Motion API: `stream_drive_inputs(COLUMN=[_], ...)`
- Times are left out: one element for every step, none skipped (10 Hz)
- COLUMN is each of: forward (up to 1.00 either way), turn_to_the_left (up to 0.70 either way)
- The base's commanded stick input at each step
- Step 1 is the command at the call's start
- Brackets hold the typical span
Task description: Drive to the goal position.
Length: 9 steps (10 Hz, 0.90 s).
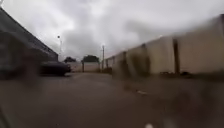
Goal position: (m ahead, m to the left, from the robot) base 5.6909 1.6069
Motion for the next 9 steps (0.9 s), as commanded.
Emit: stream_drive_inputs(forward=[0.5,0.5,0.5,0.5,0.5,0.5,0.5,0.5,0.5], turn_to_the_left=[0.52,0.52,0.51,0.5,0.49,0.42,0.41,0.39,0.39])
